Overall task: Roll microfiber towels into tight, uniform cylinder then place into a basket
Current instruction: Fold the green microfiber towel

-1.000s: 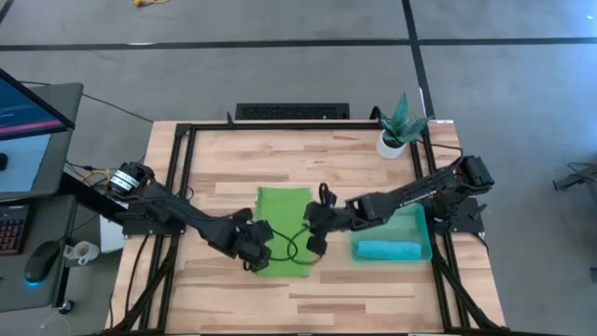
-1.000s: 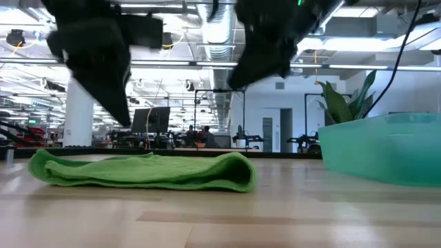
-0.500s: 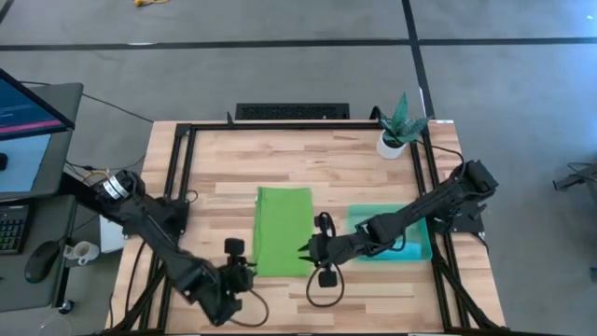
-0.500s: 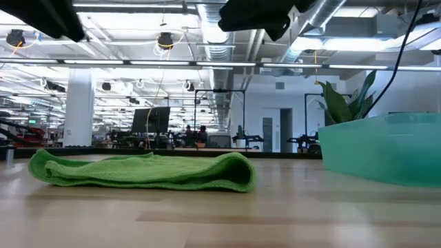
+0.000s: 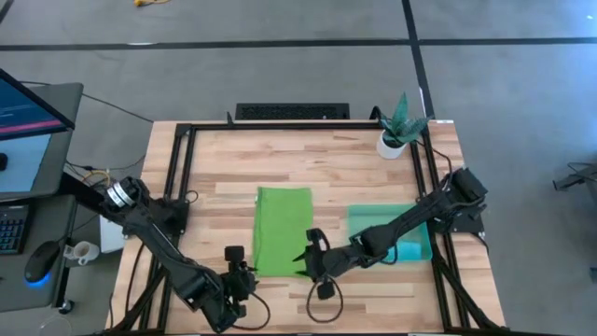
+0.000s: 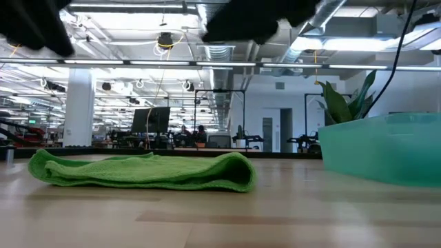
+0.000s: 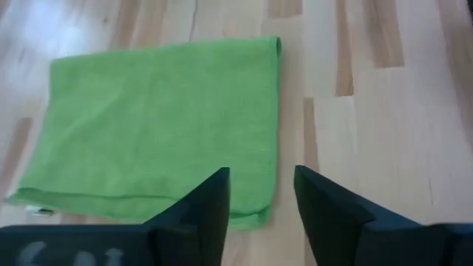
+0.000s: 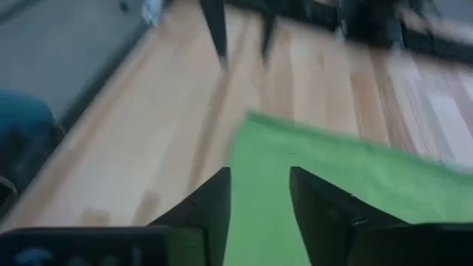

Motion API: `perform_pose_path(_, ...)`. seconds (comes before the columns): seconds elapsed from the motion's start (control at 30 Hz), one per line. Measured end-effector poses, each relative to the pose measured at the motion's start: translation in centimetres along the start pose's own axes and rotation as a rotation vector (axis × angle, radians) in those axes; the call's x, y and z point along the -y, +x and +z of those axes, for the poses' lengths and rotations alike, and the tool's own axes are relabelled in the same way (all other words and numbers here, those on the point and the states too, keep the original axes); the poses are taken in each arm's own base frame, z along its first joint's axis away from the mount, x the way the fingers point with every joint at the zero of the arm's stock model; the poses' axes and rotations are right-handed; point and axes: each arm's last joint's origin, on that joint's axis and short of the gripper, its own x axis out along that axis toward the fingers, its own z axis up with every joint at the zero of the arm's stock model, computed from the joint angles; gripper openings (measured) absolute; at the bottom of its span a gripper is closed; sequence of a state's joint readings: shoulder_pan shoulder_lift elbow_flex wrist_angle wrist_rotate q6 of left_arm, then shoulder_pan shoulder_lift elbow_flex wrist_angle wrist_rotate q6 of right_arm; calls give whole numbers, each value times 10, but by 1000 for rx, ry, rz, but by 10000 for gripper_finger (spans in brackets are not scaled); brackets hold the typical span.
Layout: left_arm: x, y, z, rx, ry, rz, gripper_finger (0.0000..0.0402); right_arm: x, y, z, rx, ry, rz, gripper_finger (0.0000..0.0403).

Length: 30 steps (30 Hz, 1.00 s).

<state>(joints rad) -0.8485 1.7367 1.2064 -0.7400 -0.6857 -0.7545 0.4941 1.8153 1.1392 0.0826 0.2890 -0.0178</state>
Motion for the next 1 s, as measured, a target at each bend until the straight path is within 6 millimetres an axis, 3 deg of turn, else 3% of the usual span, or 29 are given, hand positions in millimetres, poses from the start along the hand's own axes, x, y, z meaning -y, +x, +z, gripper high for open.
perform_pose_path(0.17, 14, 24, -12, -91, 98, -14, 180, -15, 9, -6, 7, -73, 23, 209)
perform_pose_path(0.33, 25, 48, -23, -115, 188, 16, 188, -22, 17, -14, -8, -82, 21, 238)
perform_pose_path(0.53, 24, 65, -27, -103, 194, 109, 188, -28, 33, -30, -60, -57, 20, 240)
perform_pose_path(0.77, 23, 80, -29, -176, 208, 89, 188, -31, 43, -47, -129, -37, 25, 240)
perform_pose_path(1.0, 19, 83, -28, -199, 186, 97, 187, -32, 54, -65, -213, 10, -1, 240)
